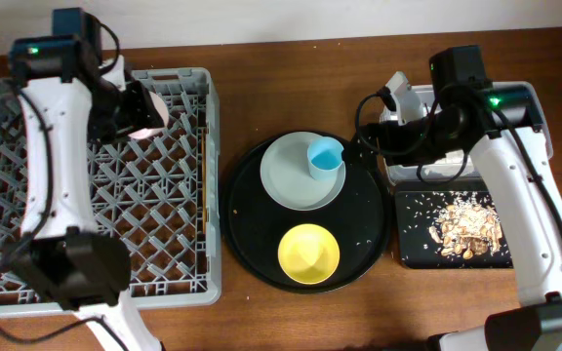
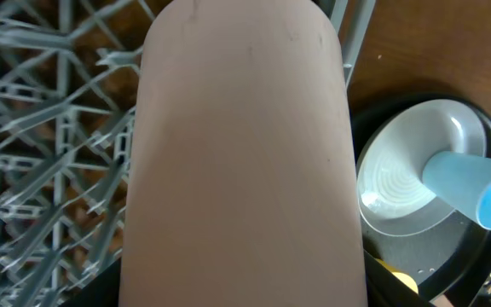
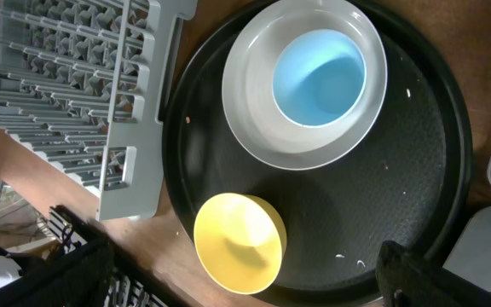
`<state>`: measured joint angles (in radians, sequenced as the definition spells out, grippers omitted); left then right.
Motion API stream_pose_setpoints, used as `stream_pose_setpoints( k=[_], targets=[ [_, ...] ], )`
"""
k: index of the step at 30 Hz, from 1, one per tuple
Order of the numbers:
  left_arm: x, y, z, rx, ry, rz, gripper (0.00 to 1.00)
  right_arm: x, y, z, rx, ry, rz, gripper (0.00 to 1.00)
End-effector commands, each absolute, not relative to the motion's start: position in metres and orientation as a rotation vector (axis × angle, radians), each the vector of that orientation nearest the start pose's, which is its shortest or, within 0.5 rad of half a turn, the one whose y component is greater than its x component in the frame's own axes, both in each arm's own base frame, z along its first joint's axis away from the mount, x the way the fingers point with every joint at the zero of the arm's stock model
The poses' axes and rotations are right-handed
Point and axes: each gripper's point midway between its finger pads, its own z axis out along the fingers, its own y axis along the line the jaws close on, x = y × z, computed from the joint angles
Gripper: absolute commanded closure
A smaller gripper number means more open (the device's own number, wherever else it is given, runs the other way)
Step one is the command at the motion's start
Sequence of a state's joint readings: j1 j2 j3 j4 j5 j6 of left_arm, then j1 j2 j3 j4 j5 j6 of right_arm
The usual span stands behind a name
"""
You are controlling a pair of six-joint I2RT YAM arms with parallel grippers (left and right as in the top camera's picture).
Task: Sort waste into correct bins and load items into the dishwasher rack
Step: 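Lower the pink cup into the dish rack and open the left gripper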
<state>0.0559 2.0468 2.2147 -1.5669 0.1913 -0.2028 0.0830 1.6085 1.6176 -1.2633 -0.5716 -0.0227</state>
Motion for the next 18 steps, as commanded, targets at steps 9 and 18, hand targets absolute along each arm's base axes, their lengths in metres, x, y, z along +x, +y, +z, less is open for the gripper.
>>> stream_pose_setpoints(
  k=[9,18],
  targets=[
    [0.439,-0.041,0.168,-0.231,3.005,-0.218,0.78,0.334,0.120,0.230,-0.276,2.728,0.804,0.01],
    [0.426,-0.038,0.146,-0.250,3.112,-0.183,0.78,0.334,0.120,0.230,-0.276,2.728,0.805,0.01]
  ],
)
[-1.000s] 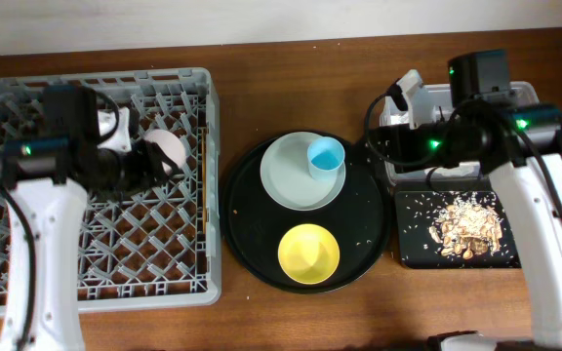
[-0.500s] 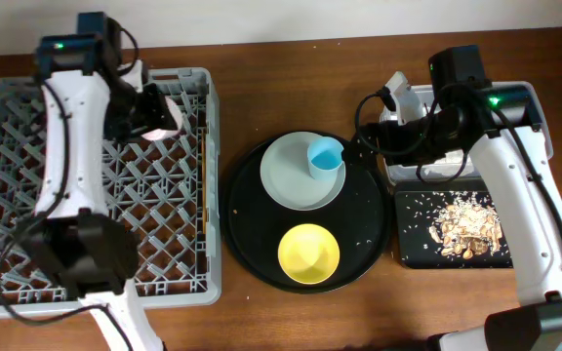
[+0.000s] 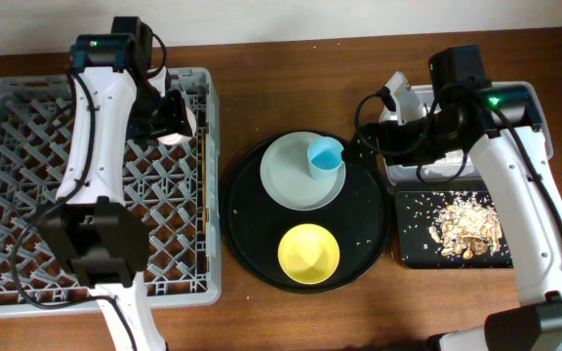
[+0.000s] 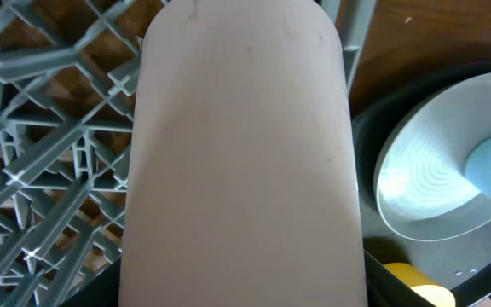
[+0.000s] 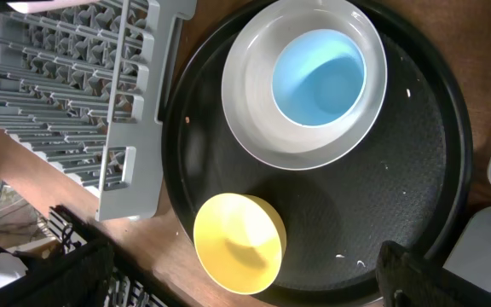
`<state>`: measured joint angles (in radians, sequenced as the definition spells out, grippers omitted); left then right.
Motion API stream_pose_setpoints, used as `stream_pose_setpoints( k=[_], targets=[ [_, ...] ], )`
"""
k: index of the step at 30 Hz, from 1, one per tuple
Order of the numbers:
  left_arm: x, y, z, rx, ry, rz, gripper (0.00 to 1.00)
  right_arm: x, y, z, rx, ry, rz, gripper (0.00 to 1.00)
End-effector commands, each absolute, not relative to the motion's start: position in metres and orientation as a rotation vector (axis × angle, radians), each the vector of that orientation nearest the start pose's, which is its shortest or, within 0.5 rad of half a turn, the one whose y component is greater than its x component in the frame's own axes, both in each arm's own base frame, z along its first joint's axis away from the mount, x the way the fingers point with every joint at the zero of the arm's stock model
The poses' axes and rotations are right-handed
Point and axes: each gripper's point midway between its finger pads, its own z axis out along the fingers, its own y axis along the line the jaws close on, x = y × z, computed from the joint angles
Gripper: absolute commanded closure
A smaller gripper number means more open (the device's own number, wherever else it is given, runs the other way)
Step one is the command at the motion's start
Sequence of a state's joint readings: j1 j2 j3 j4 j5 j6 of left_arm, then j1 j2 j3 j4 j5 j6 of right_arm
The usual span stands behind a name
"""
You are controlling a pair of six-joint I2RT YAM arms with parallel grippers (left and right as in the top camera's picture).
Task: Sort waste into correct bins and load items into the dishwasher rack
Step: 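Lower the pink cup into the dish rack and open the left gripper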
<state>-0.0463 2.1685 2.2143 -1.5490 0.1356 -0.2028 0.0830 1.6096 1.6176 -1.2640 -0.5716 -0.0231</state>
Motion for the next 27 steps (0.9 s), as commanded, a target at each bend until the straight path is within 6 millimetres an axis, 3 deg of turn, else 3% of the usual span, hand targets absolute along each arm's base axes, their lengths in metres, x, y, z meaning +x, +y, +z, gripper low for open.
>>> stream_pose_setpoints(
  k=[1,3,4,6,8,12,16,25,27],
  targets=[
    [0.426,-0.038,0.145,-0.250,3.115,-0.182,0.78,0.334,0.120,0.230,-0.276,2.728,0.804,0.01],
    [0.426,-0.038,0.144,-0.250,3.117,-0.181,0.76,0.334,0.120,0.230,-0.276,2.728,0.804,0.01],
    [0.426,-0.038,0.144,-0.251,3.117,-0.181,0.65,0.334,0.120,0.230,-0.276,2.728,0.804,0.01],
    [0.426,-0.038,0.144,-0.251,3.117,-0.181,0.53,0.334,0.120,0.230,-0.276,2.728,0.804,0.01],
    [0.426,-0.038,0.144,-0.251,3.117,-0.182,0.31,0.334,0.120,0.230,-0.276,2.728,0.804,0.01],
    [0.426,-0.038,0.144,-0.251,3.117,-0.182,0.16,0.334,0.120,0.230,-0.275,2.728,0.804,0.01],
    [0.427,-0.038,0.145,-0.251,3.112,-0.186,0.14,0.334,0.120,0.230,-0.276,2.728,0.805,0.01],
    [0.418,-0.051,0.172,-0.214,3.111,-0.245,0.15,0.334,0.120,0.230,-0.275,2.728,0.805,0.01],
    [0.409,-0.068,0.175,-0.077,3.136,-0.382,0.18,0.334,0.120,0.230,-0.276,2.728,0.805,0.01]
  ],
)
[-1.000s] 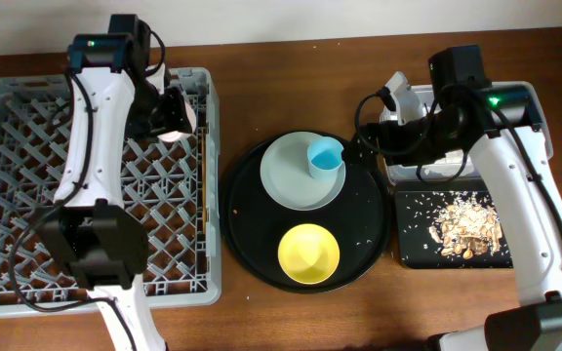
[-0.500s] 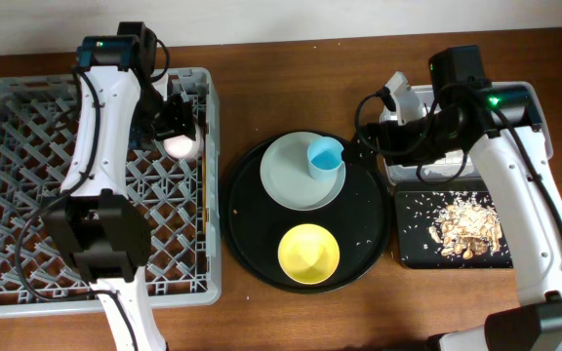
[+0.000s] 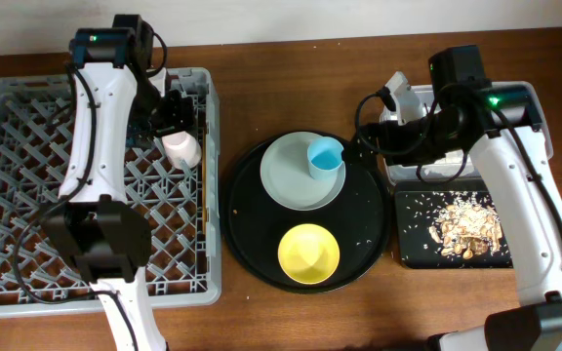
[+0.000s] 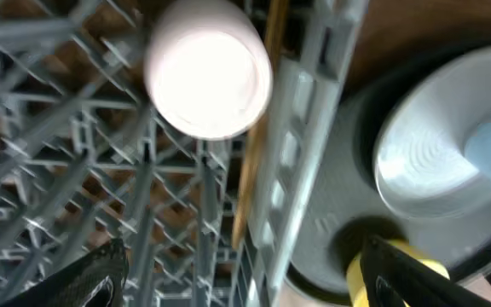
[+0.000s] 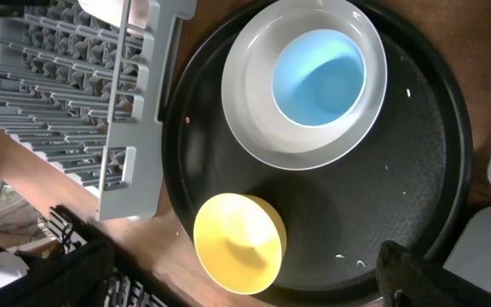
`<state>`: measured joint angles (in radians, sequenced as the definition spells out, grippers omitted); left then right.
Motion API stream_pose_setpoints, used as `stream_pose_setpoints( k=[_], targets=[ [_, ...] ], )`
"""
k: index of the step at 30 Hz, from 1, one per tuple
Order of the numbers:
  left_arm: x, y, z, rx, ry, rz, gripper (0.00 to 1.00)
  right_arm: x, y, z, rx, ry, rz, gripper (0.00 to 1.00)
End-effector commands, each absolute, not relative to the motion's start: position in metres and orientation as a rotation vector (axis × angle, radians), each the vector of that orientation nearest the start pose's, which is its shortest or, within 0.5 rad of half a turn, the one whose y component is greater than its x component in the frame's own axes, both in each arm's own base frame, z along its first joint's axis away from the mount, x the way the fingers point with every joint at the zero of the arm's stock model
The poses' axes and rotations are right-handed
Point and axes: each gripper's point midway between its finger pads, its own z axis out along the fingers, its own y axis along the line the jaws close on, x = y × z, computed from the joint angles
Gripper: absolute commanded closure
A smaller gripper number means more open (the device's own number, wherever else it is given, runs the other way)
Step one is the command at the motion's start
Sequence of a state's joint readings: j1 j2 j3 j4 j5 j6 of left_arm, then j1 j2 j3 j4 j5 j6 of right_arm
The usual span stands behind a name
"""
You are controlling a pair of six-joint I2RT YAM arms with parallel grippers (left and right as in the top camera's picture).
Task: Sort waste into correct bins and load items into the dishwasher rack
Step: 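Lower the pink cup into the dish rack and open the left gripper, then grasp the blue cup on the white plate with the right gripper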
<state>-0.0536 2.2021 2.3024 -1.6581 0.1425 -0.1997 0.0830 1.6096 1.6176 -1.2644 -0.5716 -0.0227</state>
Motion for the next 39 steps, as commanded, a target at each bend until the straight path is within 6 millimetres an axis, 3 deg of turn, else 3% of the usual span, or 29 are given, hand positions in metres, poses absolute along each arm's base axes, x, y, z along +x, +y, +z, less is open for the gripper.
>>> stream_pose_setpoints(
  k=[1,6,7,9,15,18,20,24,28,31,34,37,39],
  targets=[
    [0.408,-0.075,0.178,-0.011,3.123,-0.449,0.24,0.335,0.121,0.231,-0.276,2.724,0.807,0.01],
    [0.406,-0.080,0.190,0.029,3.088,-0.492,0.27,0.343,0.130,0.239,-0.295,2.657,0.872,0.02],
    [0.405,-0.080,0.193,0.032,3.081,-0.493,0.27,0.343,0.131,0.239,-0.282,2.662,0.872,0.25],
    [0.405,-0.080,0.195,0.033,3.076,-0.493,0.26,0.346,0.140,0.234,-0.301,2.676,0.795,0.40],
    [0.404,-0.085,0.195,0.053,3.078,-0.494,0.26,0.369,0.163,0.204,-0.321,2.684,0.250,0.44],
    [0.404,-0.085,0.195,0.053,3.079,-0.492,0.25,0.374,0.185,0.180,-0.403,2.694,0.151,0.48],
    [0.404,-0.085,0.195,0.053,3.079,-0.492,0.19,0.378,0.196,0.158,-0.438,2.720,0.125,0.48],
    [0.404,-0.085,0.194,0.053,3.079,-0.492,0.18,0.390,0.204,0.116,-0.454,2.778,0.101,0.49],
    [0.404,-0.085,0.194,0.053,3.080,-0.492,0.18,0.395,0.207,0.085,-0.464,2.826,0.078,0.62],
    [0.404,-0.085,0.194,0.053,3.080,-0.487,0.17,0.395,0.206,0.076,-0.468,2.845,0.068,0.66],
    [0.404,-0.084,0.194,0.053,3.081,-0.479,0.18,0.394,0.206,0.074,-0.469,2.849,0.067,0.88],
    [0.404,-0.084,0.194,0.053,3.081,-0.479,0.17,0.394,0.205,0.075,-0.467,2.851,0.065,0.96],
    [0.404,-0.084,0.194,0.053,3.081,-0.479,0.14,0.391,0.203,0.076,-0.466,2.862,0.060,0.96]
  ],
)
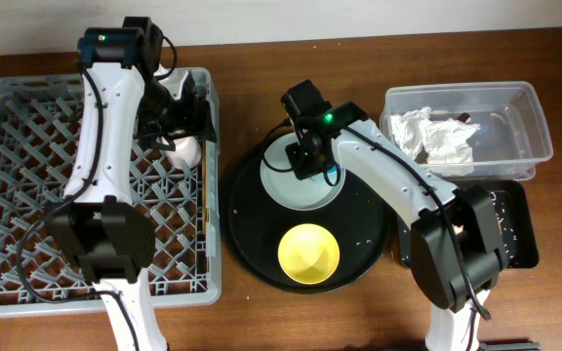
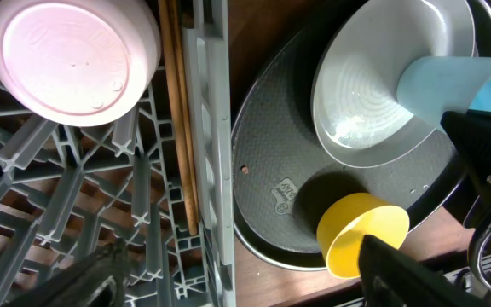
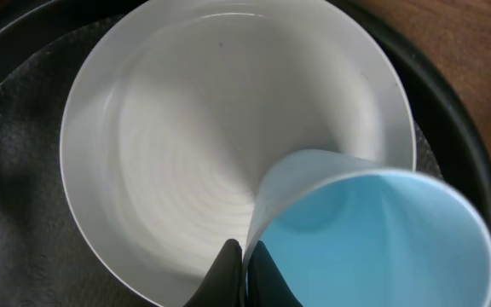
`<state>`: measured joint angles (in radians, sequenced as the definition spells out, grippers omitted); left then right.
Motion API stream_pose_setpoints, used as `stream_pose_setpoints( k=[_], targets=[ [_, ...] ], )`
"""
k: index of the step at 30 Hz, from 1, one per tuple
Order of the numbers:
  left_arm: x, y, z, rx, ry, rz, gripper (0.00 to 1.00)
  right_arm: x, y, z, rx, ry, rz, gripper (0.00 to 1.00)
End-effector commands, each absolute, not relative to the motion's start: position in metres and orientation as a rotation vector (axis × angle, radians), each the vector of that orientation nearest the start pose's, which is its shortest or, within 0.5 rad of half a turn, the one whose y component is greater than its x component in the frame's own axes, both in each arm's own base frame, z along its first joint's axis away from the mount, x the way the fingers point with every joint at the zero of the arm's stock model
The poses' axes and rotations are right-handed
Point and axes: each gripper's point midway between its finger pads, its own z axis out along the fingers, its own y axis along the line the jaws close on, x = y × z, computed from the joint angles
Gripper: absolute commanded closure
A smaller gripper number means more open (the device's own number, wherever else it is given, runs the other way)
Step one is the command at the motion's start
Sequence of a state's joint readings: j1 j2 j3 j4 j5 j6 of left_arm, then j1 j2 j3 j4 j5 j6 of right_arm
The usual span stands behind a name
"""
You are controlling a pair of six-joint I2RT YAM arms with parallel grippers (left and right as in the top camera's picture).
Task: Sort waste into correct bins and load items into the dishwasher rack
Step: 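Grasp the blue cup on the white plate with the right gripper, then lift the blue cup and hand it to the left gripper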
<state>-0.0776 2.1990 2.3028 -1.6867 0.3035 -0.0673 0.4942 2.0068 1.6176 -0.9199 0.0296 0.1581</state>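
Observation:
A pink cup [image 2: 75, 60] stands upside down in the grey dishwasher rack [image 1: 27, 195], near its far right corner. My left gripper [image 2: 237, 260] hangs open above the rack's right edge, holding nothing. A black round tray [image 1: 359, 234] carries a white plate [image 3: 186, 145], a blue cup [image 3: 373, 234] and a yellow bowl [image 1: 308, 251]. The blue cup leans on the plate. My right gripper [image 3: 241, 264] is shut on its rim, pinching the wall between both fingers.
A wooden stick [image 2: 173, 128] lies along the rack's right wall. A clear bin [image 1: 525, 107] with crumpled paper stands at the far right, and a black bin [image 1: 515, 224] sits in front of it. Bare table runs between rack and tray.
My right gripper was open by the bins, high over the tray; it is now down on the plate, shut on the blue cup's rim. My left gripper stands farther from the pink cup.
My left gripper held the pink cup over the rack's far side, then nearer the right edge. By 1.3 s ago the cup stood upside down in the rack, let go. The right arm stayed by the bins throughout, and now grips the blue cup.

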Motion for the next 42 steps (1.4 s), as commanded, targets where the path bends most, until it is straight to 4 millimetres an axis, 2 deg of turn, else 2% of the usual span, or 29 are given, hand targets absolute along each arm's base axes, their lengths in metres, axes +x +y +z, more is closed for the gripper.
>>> stream_pose_setpoints(
  k=[1,3,4,5,6,8,10,14,15,17,21,25,27,31,37,42],
  targets=[
    [0.404,-0.084,0.194,0.053,3.081,-0.479,0.14,0.390,0.201,0.078,-0.461,2.867,0.058,0.96],
    [0.404,-0.084,0.194,0.053,3.081,-0.480,0.14,0.390,0.199,0.091,-0.454,2.859,0.063,0.96],
    [0.404,-0.084,0.194,0.059,3.079,-0.483,0.15,0.390,0.198,0.107,-0.449,2.847,0.068,0.96],
    [0.402,-0.096,0.201,0.183,3.037,-0.592,0.16,0.389,0.197,0.140,-0.450,2.816,0.082,0.96],
    [0.401,-0.103,0.207,0.243,3.003,-0.669,0.16,0.386,0.196,0.158,-0.462,2.799,0.091,0.96],
    [0.395,-0.129,0.236,0.430,2.840,-0.918,0.16,0.376,0.197,0.195,-0.497,2.752,0.147,0.96],
    [0.386,-0.143,0.268,0.562,2.678,-1.051,0.15,0.357,0.202,0.237,-0.594,2.667,0.285,0.96],
    [0.361,-0.158,0.322,0.727,2.452,-1.113,0.13,0.320,0.186,0.302,-0.673,2.508,0.465,0.96],
    [0.354,-0.161,0.334,0.757,2.408,-1.111,0.08,0.313,0.182,0.316,-0.689,2.464,0.510,0.96],
    [0.328,-0.167,0.369,0.842,2.279,-1.101,0.03,0.283,0.175,0.366,-0.758,2.267,0.726,0.96],
    [0.277,-0.193,0.424,1.046,1.974,-1.204,0.01,0.236,0.174,0.432,-0.881,1.927,1.049,0.96],
    [0.252,-0.216,0.438,1.141,1.870,-1.314,0.01,0.206,0.185,0.461,-1.004,1.707,1.272,0.96],
    [0.239,-0.229,0.441,1.207,1.822,-1.352,0.01,0.201,0.187,0.467,-1.027,1.655,1.325,0.96],
    [0.225,-0.243,0.442,1.269,1.796,-1.384,0.01,0.192,0.189,0.477,-1.061,1.575,1.398,0.96],
    [0.212,-0.250,0.456,1.286,1.705,-1.494,0.02,0.192,0.190,0.478,-1.065,1.566,1.404,0.96],
    [0.210,-0.251,0.459,1.285,1.685,-1.518,0.11,0.193,0.190,0.479,-1.070,1.556,1.396,0.96]
  ],
)
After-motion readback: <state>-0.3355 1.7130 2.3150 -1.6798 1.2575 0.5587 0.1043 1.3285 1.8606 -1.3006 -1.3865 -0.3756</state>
